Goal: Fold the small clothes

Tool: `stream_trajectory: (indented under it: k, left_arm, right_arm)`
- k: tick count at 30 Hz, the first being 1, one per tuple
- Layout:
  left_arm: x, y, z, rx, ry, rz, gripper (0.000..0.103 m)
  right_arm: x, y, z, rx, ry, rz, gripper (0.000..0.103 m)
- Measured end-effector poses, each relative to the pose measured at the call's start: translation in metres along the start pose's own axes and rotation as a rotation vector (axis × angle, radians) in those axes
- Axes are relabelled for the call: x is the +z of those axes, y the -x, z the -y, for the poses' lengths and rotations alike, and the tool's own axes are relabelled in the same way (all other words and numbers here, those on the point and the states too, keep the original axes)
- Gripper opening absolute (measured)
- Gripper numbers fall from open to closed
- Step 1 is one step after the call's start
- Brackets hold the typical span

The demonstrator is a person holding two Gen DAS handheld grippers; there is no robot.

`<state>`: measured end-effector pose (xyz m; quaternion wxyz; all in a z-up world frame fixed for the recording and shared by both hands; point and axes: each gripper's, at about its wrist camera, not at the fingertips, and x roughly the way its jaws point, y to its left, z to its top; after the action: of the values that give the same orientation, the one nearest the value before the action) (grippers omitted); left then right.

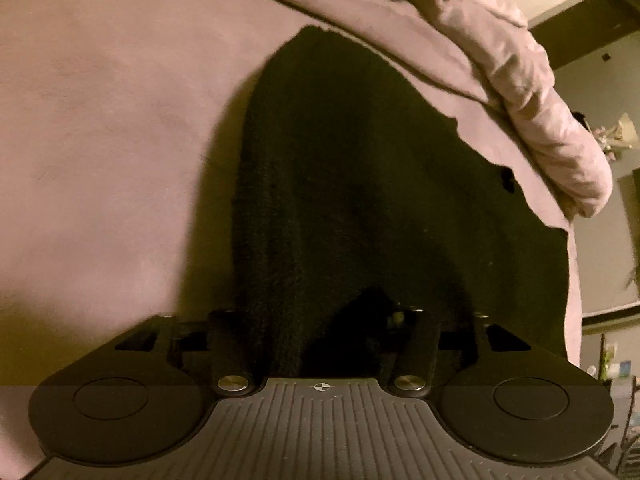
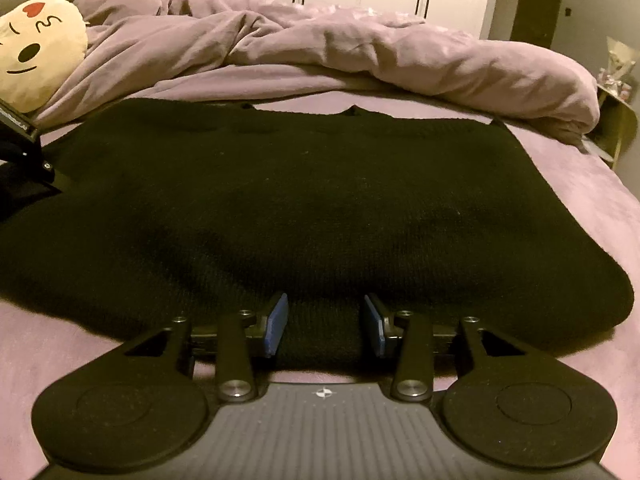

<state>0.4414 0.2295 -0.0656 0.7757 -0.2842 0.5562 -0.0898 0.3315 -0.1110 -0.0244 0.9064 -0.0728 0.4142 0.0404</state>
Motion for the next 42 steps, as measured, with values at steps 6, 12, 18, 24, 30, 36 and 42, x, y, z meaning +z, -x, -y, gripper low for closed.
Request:
stream_trajectory:
  k: [6,12,18,24,30,36,42]
  left_arm:
    - [-0.001,-0.006,0.010,-0.001,-0.007,0.026,0.062]
    - [0.001,-0.001,0.006,-0.033,0.005,0.022,0.039]
    - [0.001,-0.007,0.003,-0.032,0.016,0.013,0.050]
    - [-0.001,-0.005,0.012,-0.009,-0.012,0.015,0.048]
    - [0.002,-0.012,0.008,-0.023,0.011,0.003,0.055]
    - [0.002,0.000,0.015,-0.023,0.024,0.021,0.030]
    - [0.000,0.029,0.055,-0.048,-0.001,0.097,0.026]
  right_arm:
    - [0.027,0.011,-0.003,-0.021,-0.011,0.104,0.028]
    - [0.039,-0.015,-0.009,0.011,-0.003,0.106,0.007]
    - [0.015,-0.042,-0.024,-0.031,0.132,0.077,0.006]
    - [0.034,-0.031,-0.023,-0.028,0.119,0.037,0.005]
    - [0.023,-0.046,-0.024,-0.031,0.137,0.035,0.006]
    - [0.030,-0.043,-0.021,0.000,0.181,0.026,0.006]
    - [0.030,-0.004,-0.002,0.024,0.097,0.091,0.007]
